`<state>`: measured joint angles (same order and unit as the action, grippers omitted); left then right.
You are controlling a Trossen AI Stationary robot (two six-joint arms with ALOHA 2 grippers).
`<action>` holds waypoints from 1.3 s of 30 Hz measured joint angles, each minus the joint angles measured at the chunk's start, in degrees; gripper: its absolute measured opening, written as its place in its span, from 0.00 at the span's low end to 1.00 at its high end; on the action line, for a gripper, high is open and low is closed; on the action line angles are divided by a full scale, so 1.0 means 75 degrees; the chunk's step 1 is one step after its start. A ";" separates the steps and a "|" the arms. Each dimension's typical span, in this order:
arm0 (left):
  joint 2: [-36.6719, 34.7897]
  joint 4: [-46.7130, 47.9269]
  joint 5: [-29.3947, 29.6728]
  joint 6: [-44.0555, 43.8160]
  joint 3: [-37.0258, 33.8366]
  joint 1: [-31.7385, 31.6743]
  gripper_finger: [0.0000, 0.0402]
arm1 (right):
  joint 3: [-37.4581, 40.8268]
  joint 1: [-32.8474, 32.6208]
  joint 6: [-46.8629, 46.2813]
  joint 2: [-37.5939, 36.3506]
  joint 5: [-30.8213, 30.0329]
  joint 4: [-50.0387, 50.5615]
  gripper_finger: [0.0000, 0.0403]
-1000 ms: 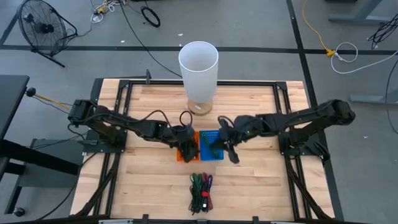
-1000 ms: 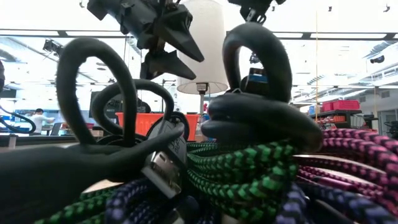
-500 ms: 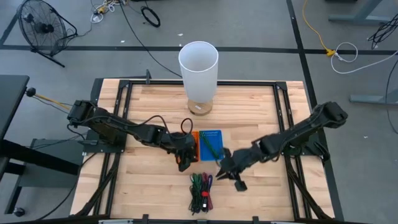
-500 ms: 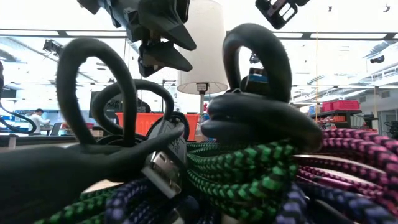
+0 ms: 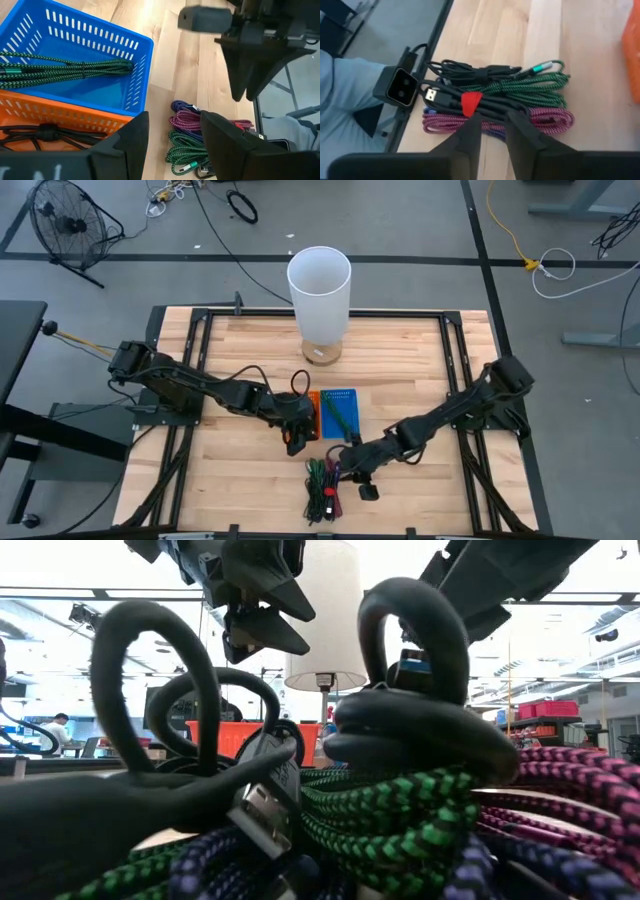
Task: Pick & Place USB Port
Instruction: Put the black USB cable into the orange bin
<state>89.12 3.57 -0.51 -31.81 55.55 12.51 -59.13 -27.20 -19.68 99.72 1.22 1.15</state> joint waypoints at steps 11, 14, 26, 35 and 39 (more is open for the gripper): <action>0.0003 0.0000 0.0054 0.0051 0.0000 -0.0001 0.46 | 0.0000 0.0088 0.0146 0.0557 -0.0362 -0.0414 0.40; 0.0003 -0.0023 0.0055 0.0137 -0.0003 0.0000 0.46 | 0.0000 0.0102 0.0265 0.0710 -0.0271 -0.0466 0.42; 0.0003 -0.0044 0.0058 0.0134 -0.0006 0.0000 0.46 | 0.0000 0.0204 0.0407 0.0790 -0.0500 -0.0526 0.49; 0.0003 -0.0052 0.0058 0.0136 -0.0006 0.0000 0.46 | 0.0000 0.0198 0.0431 0.0790 -0.0421 -0.0498 0.49; 0.0003 -0.0053 0.0058 0.0134 -0.0006 0.0000 0.46 | 0.0000 0.0198 0.0424 0.0871 -0.0421 -0.0592 0.49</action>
<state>89.14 3.18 -0.08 -30.81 55.51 12.51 -59.13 -25.71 -16.50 106.26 -1.94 -3.29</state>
